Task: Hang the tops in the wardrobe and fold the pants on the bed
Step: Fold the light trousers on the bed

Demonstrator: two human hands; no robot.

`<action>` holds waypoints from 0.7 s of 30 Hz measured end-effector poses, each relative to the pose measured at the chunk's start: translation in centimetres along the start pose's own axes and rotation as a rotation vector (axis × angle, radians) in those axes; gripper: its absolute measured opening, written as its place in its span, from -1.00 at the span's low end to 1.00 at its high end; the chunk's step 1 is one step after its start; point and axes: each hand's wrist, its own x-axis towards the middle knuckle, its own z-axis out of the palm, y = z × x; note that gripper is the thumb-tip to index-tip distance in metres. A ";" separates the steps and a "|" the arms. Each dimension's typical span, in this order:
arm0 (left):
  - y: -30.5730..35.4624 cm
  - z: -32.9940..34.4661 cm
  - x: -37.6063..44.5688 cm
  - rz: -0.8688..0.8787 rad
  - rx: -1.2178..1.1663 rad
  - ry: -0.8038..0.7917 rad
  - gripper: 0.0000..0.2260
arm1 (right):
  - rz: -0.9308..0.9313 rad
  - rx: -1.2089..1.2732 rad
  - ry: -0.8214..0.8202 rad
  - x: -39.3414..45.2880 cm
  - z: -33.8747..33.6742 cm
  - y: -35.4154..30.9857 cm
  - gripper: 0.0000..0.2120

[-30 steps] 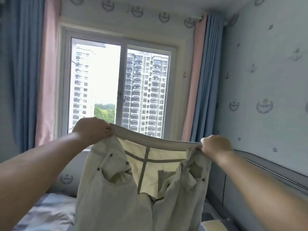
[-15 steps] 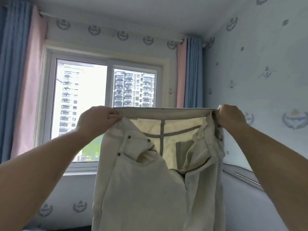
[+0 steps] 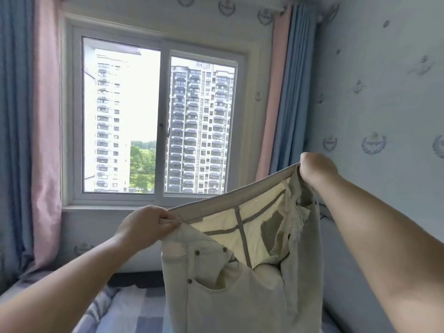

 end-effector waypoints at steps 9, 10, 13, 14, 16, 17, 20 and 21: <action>-13.7 -0.9 -13.6 -0.281 0.073 -0.079 -0.75 | -0.331 0.027 -0.179 -5.4 9.1 -17.0 -0.72; -15.5 -1.5 -15.4 -0.329 0.059 -0.089 -0.72 | -0.378 0.024 -0.210 -6.6 10.1 -19.6 -0.72; -22.3 -3.6 -23.2 -0.513 0.040 -0.089 -0.68 | -0.552 0.008 -0.343 -13.2 14.3 -28.8 -0.83; -25.0 -3.9 -26.5 -0.586 0.041 -0.104 -0.68 | -0.605 0.008 -0.396 -16.3 16.1 -32.3 -0.89; -29.3 -3.6 -32.3 -0.696 0.038 -0.142 -0.69 | -0.673 0.014 -0.463 -21.4 18.9 -37.7 -0.92; -31.3 -3.4 -34.9 -0.758 0.026 -0.137 -0.71 | -0.716 0.018 -0.487 -23.9 20.0 -40.1 -0.91; -38.2 -3.4 -42.6 -0.970 -0.013 -0.098 -0.79 | -0.864 0.034 -0.566 -31.8 24.3 -48.7 -0.91; -41.0 -3.3 -45.2 -1.035 -0.011 -0.095 -0.79 | -0.904 0.028 -0.595 -34.6 26.1 -52.0 -0.92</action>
